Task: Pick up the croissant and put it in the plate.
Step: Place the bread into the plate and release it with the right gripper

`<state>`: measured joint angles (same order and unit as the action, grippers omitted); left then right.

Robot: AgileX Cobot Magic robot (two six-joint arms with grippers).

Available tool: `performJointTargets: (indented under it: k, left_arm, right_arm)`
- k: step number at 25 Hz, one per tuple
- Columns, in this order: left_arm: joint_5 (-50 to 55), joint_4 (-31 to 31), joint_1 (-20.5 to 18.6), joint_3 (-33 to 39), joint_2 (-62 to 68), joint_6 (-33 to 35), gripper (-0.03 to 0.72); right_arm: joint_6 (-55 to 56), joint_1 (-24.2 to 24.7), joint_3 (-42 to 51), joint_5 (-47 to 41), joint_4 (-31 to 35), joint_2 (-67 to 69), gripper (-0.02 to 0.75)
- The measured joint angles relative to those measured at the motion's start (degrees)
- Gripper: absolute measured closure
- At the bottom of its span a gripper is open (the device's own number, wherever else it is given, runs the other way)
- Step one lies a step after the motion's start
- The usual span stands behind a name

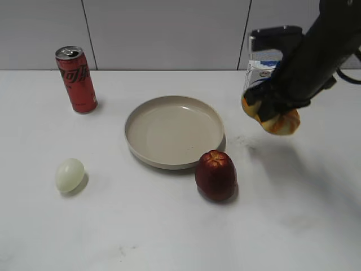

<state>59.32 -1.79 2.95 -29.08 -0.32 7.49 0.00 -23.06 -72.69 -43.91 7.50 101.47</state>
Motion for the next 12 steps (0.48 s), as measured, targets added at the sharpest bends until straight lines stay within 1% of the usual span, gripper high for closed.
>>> performJointTargets:
  k: [3,5,8,12]
  left_arm:
    - [0.00,0.00,0.00,0.00,0.00,0.00,0.451]
    - [0.00,0.00,0.00,0.00,0.00,0.00,0.451]
    - [0.00,0.00,0.00,0.00,0.00,0.00,0.451]
    - [0.00,0.00,0.00,0.00,0.00,0.00,0.451]
  right_arm:
    - [-2.52,-2.24,-5.35,-0.23,1.60,0.49,0.608]
    - [-3.14,-4.74,-9.28,-0.29,2.07,2.20,0.608]
    - [-3.67,-8.12,-15.12,-0.29,2.43,6.96,0.608]
    - [-4.78,-10.46,-20.39,-0.29,2.53,13.92,0.608]
